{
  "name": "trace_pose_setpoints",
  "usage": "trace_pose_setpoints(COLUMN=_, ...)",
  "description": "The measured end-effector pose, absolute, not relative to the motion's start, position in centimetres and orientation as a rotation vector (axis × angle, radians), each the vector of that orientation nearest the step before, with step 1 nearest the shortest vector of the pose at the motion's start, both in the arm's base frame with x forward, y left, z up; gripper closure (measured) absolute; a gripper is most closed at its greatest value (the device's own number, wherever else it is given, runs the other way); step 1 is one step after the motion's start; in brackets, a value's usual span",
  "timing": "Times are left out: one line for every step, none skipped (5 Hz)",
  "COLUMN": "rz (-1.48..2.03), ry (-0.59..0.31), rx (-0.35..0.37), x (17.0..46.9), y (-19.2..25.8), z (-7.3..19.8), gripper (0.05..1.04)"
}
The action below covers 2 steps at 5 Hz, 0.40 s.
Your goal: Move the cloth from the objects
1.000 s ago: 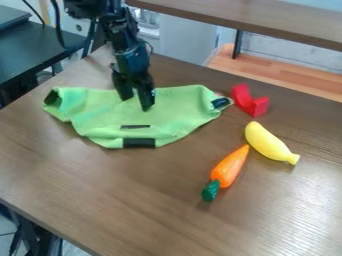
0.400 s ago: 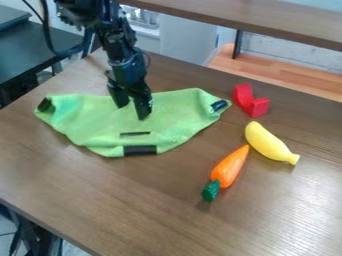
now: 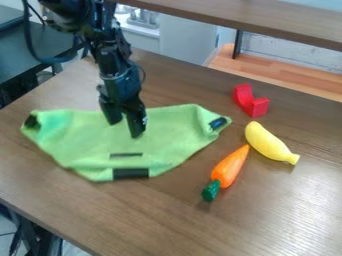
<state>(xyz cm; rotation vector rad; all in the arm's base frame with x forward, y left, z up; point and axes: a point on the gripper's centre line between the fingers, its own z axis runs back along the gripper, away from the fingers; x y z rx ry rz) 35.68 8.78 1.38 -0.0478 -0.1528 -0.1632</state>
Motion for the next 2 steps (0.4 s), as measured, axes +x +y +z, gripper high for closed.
trace_pose_setpoints(rz=-0.09, ry=-0.12, rx=-0.071, x=34.9, y=8.1, z=1.5, gripper=0.084)
trace_pose_setpoints(rz=-0.013, ry=-0.109, rx=-0.099, x=34.6, y=6.9, z=1.6, gripper=0.084)
